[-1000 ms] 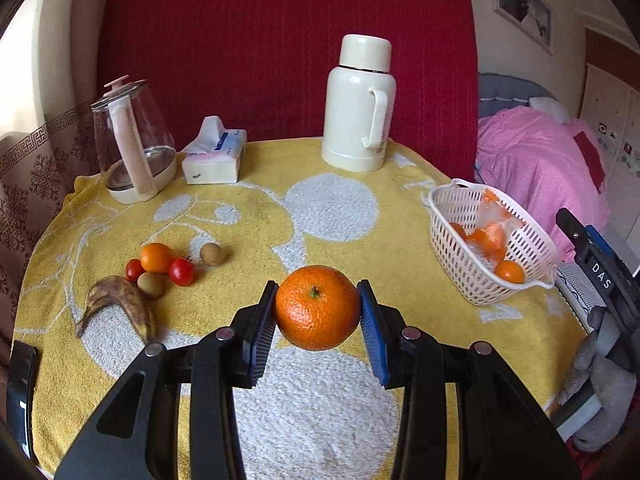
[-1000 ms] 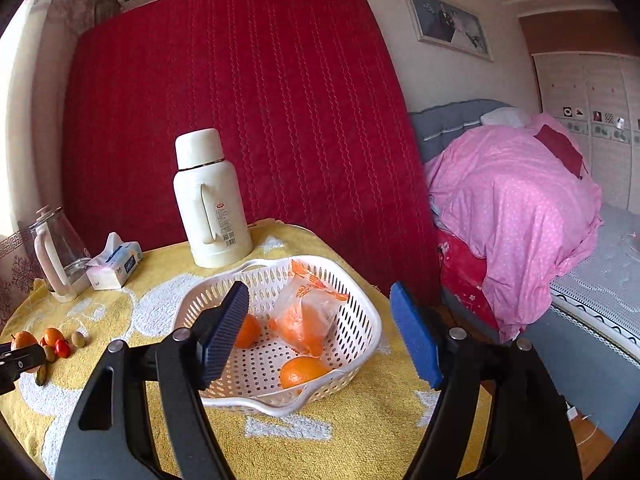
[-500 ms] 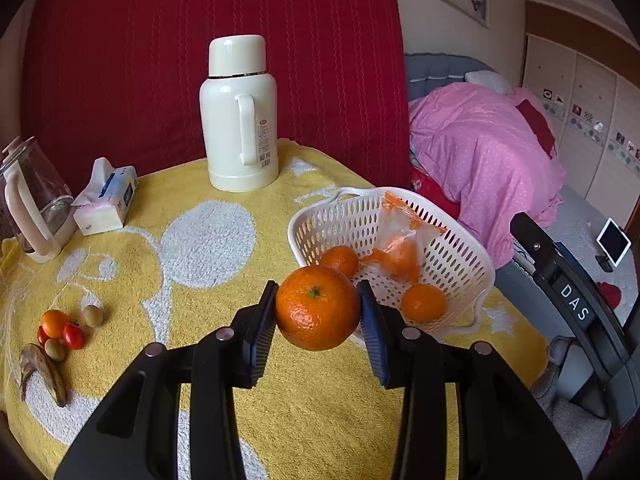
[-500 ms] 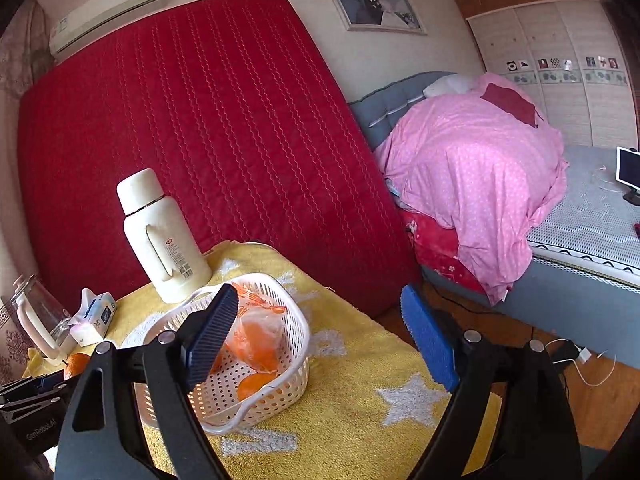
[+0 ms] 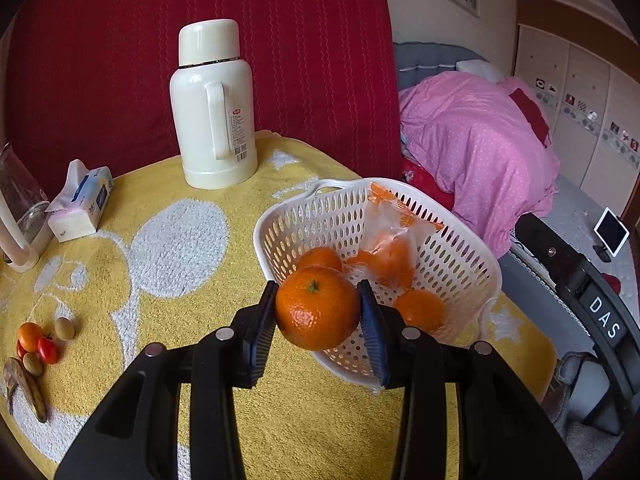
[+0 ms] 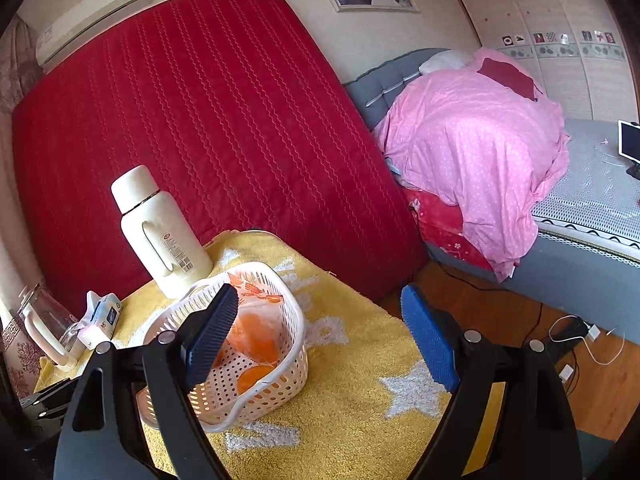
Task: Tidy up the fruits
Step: 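Lower the tangerine into the white basket and open the left gripper, then move the left gripper to the brown banana on the towel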
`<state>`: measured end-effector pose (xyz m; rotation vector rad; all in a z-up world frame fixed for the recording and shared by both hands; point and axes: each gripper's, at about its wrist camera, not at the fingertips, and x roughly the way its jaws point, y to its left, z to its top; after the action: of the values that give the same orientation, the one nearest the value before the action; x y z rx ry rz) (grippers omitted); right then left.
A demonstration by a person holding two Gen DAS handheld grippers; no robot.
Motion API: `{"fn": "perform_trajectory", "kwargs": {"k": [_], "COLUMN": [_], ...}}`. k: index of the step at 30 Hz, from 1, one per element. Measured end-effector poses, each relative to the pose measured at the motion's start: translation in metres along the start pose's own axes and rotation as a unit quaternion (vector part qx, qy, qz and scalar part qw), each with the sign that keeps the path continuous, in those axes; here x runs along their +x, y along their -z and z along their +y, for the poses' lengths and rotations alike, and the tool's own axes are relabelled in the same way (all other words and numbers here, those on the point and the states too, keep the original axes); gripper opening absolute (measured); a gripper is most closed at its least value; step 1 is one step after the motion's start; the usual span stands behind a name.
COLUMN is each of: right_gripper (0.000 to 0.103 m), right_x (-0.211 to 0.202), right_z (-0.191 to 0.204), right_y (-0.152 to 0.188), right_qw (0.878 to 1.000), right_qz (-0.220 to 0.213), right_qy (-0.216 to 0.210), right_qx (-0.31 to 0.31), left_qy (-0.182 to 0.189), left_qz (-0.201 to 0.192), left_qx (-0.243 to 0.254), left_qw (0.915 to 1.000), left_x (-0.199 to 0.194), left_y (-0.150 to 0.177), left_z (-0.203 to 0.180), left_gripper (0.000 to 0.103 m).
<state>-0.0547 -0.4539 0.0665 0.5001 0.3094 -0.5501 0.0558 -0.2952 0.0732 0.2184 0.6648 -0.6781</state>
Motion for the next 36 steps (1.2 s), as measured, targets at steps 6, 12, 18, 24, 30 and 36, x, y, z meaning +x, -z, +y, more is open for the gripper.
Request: {"fn": "perform_trajectory", "kwargs": {"k": [6, 12, 18, 24, 30, 36], "right_gripper": [0.085, 0.085, 0.085, 0.085, 0.085, 0.085], "right_x": [0.003, 0.008, 0.006, 0.007, 0.007, 0.003], "right_z": [-0.001, -0.003, -0.002, -0.001, 0.000, 0.008], "right_y": [0.001, 0.001, 0.002, 0.002, 0.002, 0.005], "right_qw": [1.000, 1.000, 1.000, 1.000, 1.000, 1.000], "right_qz": [0.007, 0.018, 0.015, 0.017, 0.017, 0.001], "right_qy": [-0.001, -0.002, -0.004, -0.007, -0.005, -0.001], "right_qx": [0.004, 0.011, 0.004, 0.000, -0.005, -0.028], "left_qy": [0.006, 0.018, 0.010, -0.007, -0.028, -0.050], "left_qz": [-0.001, -0.007, -0.010, -0.019, -0.013, -0.006], "left_qx": [0.004, -0.006, -0.025, -0.045, -0.063, -0.091], "left_qw": [1.0000, 0.9998, 0.9996, 0.9988, 0.9975, 0.9946], "left_x": [0.005, 0.008, 0.002, -0.014, -0.035, -0.055], "left_y": [-0.001, -0.004, -0.002, 0.003, 0.019, 0.040], "left_z": [-0.001, 0.001, 0.017, 0.041, 0.065, 0.095], "left_gripper": [0.040, 0.068, 0.072, 0.072, 0.072, 0.072]}}
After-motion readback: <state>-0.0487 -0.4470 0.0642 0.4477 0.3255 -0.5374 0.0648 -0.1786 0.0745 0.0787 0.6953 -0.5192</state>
